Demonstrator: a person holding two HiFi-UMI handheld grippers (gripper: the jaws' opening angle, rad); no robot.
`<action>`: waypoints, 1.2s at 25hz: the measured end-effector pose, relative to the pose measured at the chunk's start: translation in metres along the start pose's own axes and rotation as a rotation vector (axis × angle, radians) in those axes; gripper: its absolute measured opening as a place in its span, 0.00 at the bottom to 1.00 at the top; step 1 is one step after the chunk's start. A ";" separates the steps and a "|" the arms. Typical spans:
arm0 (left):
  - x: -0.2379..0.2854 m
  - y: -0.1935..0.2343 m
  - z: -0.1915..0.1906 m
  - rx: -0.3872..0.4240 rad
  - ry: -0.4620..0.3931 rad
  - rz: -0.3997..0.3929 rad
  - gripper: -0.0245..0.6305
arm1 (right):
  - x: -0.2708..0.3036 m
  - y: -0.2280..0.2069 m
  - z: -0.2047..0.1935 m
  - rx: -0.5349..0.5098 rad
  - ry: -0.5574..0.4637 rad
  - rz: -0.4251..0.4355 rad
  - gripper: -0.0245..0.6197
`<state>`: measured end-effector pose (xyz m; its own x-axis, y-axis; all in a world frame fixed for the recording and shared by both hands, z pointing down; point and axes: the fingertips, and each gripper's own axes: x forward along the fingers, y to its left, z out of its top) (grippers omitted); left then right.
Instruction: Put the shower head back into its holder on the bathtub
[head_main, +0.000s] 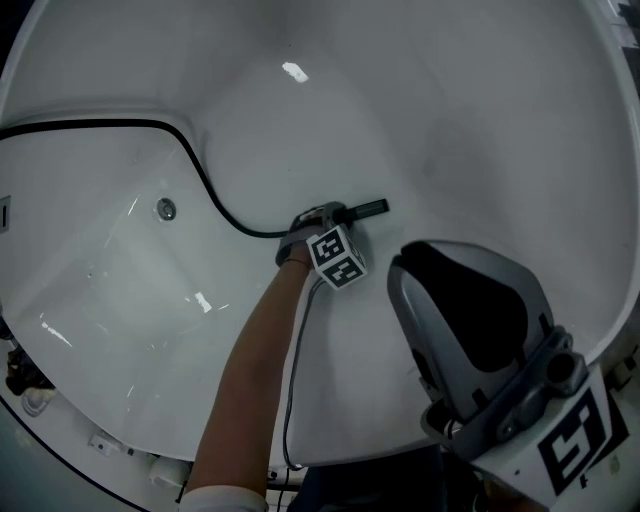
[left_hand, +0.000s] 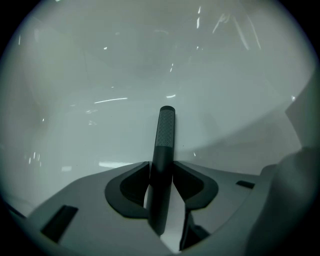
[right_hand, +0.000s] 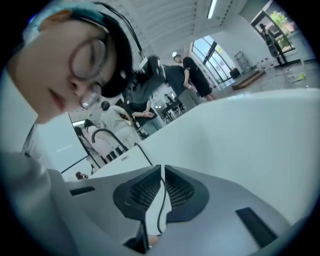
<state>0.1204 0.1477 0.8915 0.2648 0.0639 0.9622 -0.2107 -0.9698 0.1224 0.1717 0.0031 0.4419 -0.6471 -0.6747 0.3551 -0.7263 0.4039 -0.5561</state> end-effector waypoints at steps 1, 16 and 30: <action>0.000 0.000 0.000 0.001 0.013 0.001 0.26 | 0.015 -0.006 -0.009 -0.057 0.052 0.020 0.05; 0.007 0.003 -0.006 -0.179 0.017 0.008 0.24 | 0.090 -0.062 -0.115 -0.394 0.422 -0.005 0.05; -0.090 0.050 0.025 -0.436 -0.279 0.090 0.23 | 0.063 -0.059 -0.104 -0.388 0.435 -0.099 0.05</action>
<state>0.1091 0.0879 0.8047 0.4561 -0.1379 0.8792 -0.6005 -0.7768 0.1896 0.1497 0.0007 0.5751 -0.5480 -0.4383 0.7125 -0.7668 0.6036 -0.2185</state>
